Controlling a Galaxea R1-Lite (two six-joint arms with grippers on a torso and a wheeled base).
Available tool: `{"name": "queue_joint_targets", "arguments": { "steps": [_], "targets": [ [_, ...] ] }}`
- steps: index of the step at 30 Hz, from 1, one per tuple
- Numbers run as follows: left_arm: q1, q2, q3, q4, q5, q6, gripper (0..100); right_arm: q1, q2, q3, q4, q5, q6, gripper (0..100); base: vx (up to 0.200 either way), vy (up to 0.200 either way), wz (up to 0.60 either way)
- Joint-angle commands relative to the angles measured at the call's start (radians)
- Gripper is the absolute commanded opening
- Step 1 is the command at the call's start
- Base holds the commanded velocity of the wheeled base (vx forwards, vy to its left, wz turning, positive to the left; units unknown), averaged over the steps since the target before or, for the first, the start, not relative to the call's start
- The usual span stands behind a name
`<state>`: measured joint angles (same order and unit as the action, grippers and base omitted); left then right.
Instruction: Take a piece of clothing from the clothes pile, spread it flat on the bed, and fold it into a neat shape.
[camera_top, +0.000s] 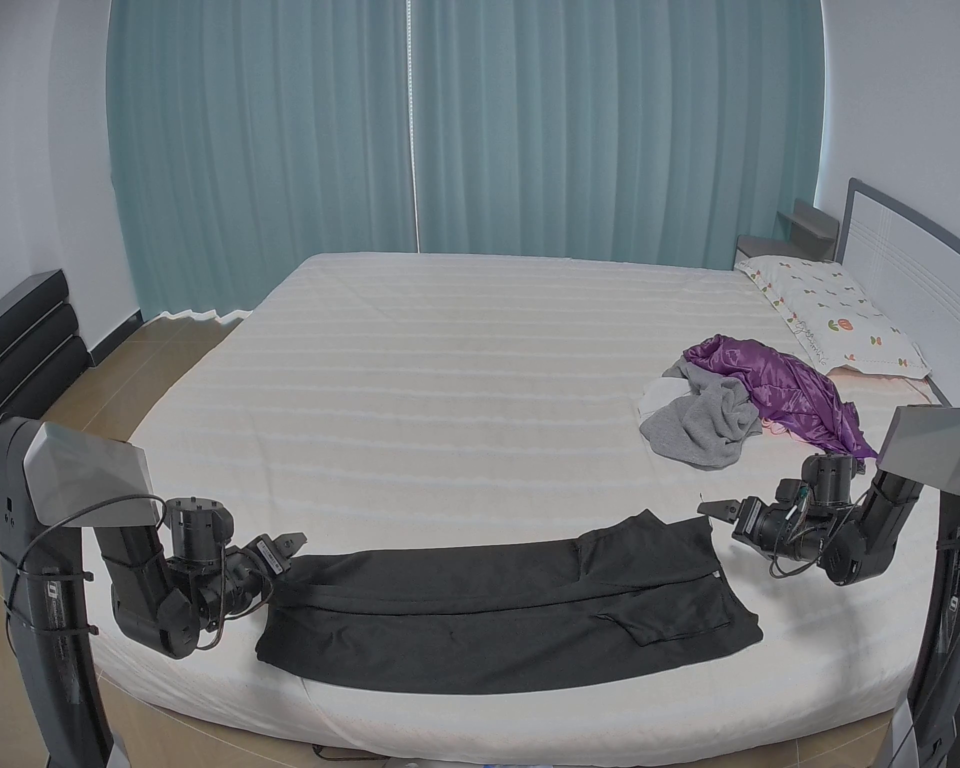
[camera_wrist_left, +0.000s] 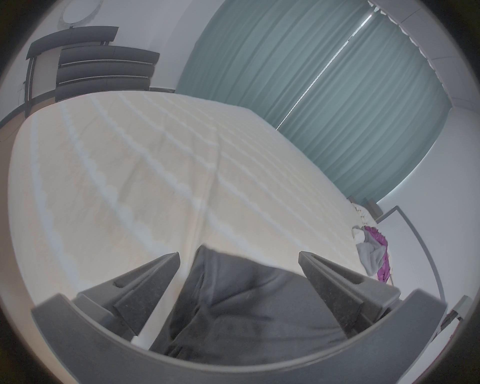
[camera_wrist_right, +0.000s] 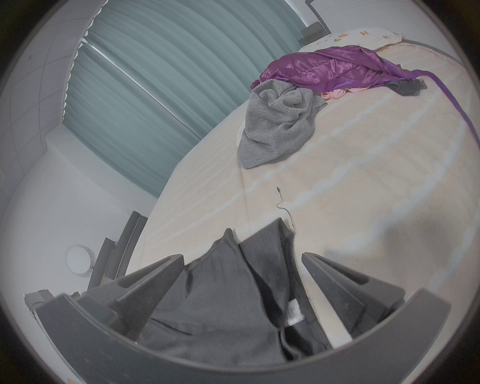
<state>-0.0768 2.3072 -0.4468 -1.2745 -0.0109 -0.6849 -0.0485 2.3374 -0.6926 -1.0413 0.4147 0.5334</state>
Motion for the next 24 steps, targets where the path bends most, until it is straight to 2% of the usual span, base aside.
{"name": "queue_joint_targets", "arguments": {
  "steps": [1, 6, 9, 10, 13, 18, 19, 24],
  "targets": [
    [-0.001, 0.027, -0.098, 0.023, -0.003, -0.01, 100, 0.007, 0.071, -0.091, 0.02, 0.001, 0.034, 100, 0.0, 0.0, 0.0],
    [0.0, 0.072, -0.247, 0.188, -0.012, 0.028, 100, 0.007, 0.141, -0.173, 0.032, 0.001, 0.096, 100, 0.0, 0.0, 0.0],
    [0.003, 0.07, -0.276, 0.241, -0.038, 0.057, 100, 0.007, 0.151, -0.186, 0.033, 0.001, 0.102, 100, 0.0, 0.0, 0.0],
    [0.003, 0.066, -0.29, 0.276, -0.078, 0.068, 100, 0.007, 0.151, -0.193, 0.049, 0.001, 0.102, 100, 0.0, 0.0, 0.0],
    [0.003, 0.067, -0.291, 0.297, -0.112, 0.114, 100, 0.007, 0.145, -0.197, 0.072, 0.003, 0.103, 100, 0.0, 0.0, 0.0],
    [0.006, 0.077, -0.288, 0.307, -0.112, 0.168, 100, 0.009, 0.145, -0.196, 0.073, 0.003, 0.103, 100, 0.0, 0.0, 0.0],
    [0.008, 0.078, -0.29, 0.307, -0.112, 0.168, 0, 0.009, 0.145, -0.196, 0.073, 0.003, 0.103, 100, 0.0, 0.0, 0.0],
    [0.034, 0.078, -0.291, 0.305, -0.104, 0.169, 0, 0.013, 0.143, -0.191, 0.073, 0.003, 0.103, 100, 0.0, 0.0, 0.0]
  ]
}}
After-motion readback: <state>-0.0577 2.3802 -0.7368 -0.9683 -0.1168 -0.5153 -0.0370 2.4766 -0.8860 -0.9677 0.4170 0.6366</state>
